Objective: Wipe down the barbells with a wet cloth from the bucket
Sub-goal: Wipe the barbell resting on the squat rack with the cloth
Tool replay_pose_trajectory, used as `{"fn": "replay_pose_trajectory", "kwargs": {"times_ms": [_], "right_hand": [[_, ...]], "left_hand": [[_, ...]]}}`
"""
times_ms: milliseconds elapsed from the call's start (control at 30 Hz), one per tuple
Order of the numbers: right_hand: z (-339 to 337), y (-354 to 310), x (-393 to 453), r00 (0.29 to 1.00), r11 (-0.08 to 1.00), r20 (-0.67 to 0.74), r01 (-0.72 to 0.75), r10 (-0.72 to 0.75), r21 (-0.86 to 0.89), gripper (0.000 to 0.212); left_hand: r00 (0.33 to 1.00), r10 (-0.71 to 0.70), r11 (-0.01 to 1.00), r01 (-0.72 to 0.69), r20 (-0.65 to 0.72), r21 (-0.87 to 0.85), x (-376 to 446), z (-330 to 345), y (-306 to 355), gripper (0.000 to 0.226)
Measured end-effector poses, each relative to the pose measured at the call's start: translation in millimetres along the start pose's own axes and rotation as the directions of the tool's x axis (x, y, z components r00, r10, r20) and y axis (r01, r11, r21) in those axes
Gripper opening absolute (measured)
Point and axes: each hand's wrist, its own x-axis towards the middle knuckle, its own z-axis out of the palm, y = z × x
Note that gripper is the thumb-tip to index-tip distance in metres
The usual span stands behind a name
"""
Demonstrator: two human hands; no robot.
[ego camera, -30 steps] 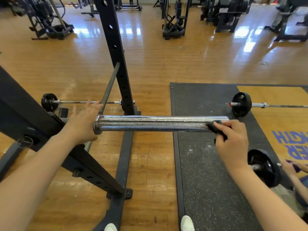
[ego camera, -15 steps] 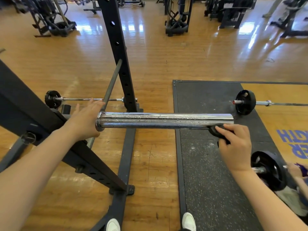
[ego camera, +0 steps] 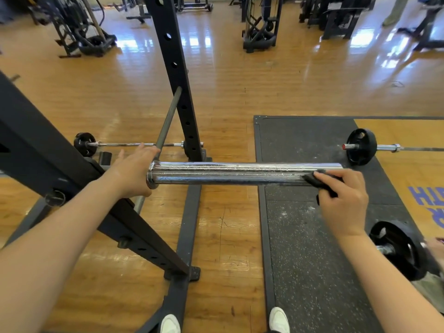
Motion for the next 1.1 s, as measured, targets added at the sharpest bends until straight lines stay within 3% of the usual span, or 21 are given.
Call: {"fn": "replay_pose_trajectory", "kwargs": {"times_ms": [100, 233, 500, 633, 767, 933, 1100], "right_hand": [[7.2, -9.3, 15.0, 0.998, 0.998, -0.015, -0.069, 0.069, 0.002, 0.023], [0.7, 0.0, -2.1, 0.998, 0.998, 0.033, 0.057, -0.057, -0.013, 0.027], [0.7, -13.2, 16.6, 0.985, 0.985, 0.067, -0.156, 0.161, -0.075, 0.021], [1.1, -14.4, 16.1, 0.989, 0.991, 0.095, -0.104, 0.112, -0.088, 0.023], [-4.5, -13.0, 9.9, 0.988, 0.992, 0.118, -0.094, 0.104, -0.086, 0.027], [-0.5, -17.0, 11.1, 0.981, 0.984, 0.106, -0.157, 0.165, -0.082, 0.025], [-4.0, -17.8, 2.8, 0.978, 0.983, 0.099, -0.176, 0.181, -0.06, 0.027]], "left_hand": [[1.0, 0.005, 1.0, -0.005, 0.003, -0.001, 0.3, -0.7, -1.0, 0.103], [1.0, 0.012, 1.0, -0.012, -0.005, 0.003, -0.3, 0.4, -1.9, 0.104], [0.999, -0.009, 1.0, 0.008, 0.037, 0.014, 1.1, -5.1, 0.6, 0.106], [1.0, -0.026, 0.997, 0.026, 0.006, 0.069, -1.9, -4.4, 4.7, 0.106], [0.99, -0.07, 0.987, 0.086, -0.121, 0.139, -8.4, 1.7, 8.5, 0.104], [0.909, 0.045, 0.984, 0.031, -0.415, 0.176, -21.4, 44.9, 10.2, 0.097], [0.877, 0.049, 0.995, 0.001, -0.478, 0.105, -12.5, 51.3, 10.4, 0.096]]}}
